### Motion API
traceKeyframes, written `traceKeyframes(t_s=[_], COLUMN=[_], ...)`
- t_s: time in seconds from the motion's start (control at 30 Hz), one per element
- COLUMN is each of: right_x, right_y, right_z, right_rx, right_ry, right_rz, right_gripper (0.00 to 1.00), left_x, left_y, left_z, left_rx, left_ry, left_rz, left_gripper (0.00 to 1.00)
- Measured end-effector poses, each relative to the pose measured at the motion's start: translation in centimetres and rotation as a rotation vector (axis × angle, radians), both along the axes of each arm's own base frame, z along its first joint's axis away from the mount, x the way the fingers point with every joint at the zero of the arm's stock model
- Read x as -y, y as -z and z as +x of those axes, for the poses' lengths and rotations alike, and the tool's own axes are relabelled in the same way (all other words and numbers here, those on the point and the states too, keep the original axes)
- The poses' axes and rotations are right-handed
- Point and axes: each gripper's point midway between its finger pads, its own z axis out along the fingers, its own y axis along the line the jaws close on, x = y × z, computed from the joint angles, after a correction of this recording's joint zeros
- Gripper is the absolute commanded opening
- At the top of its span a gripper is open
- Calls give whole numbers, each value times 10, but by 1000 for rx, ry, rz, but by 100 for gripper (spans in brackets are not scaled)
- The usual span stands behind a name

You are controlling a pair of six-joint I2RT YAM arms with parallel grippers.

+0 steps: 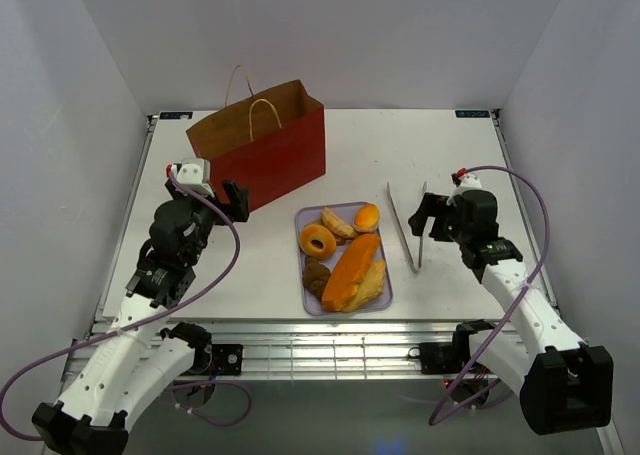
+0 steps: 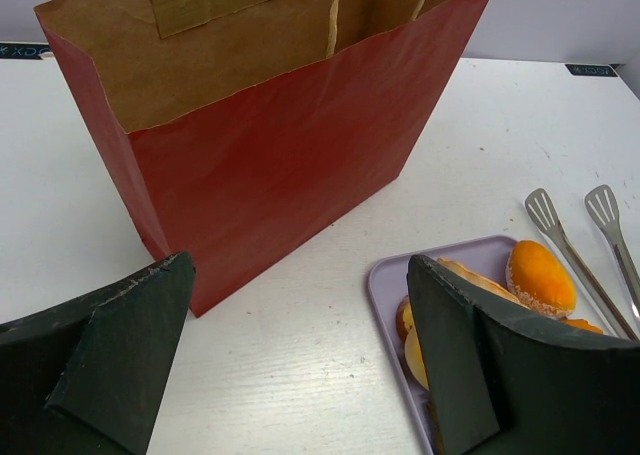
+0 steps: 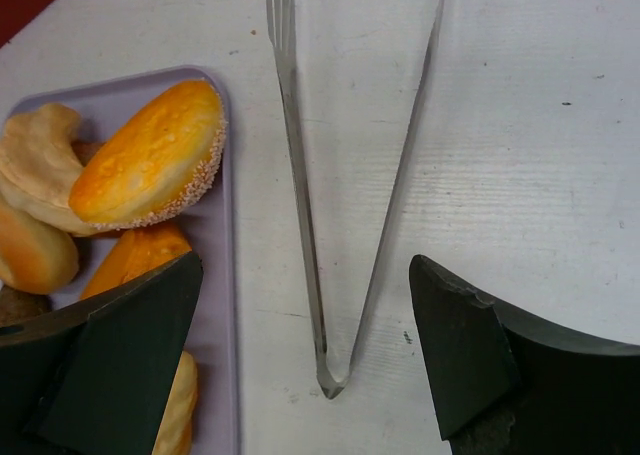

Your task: Place the fake bread into the paper bag

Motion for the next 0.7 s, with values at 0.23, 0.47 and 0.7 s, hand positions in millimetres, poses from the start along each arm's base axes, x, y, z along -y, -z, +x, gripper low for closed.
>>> traceKeyframes(t_s=[0.23,0.47,0.7], right_x=[-9,-6,-8], right_y=[31,47,71], right_z=[0,7,7], right_rx=[-70,-93,-156], right_ry=[-30,-22,-47], right_rz=[-142,-192,-237], right_gripper=[90,90,90], left_x=[0,1,3], left_y=[2,-1,-3], left_z=[-2,-6,-8], left_rx=[-8,0,5], left_ry=[1,8,20], left_rz=[0,-8,-12], left_gripper=[98,98,98])
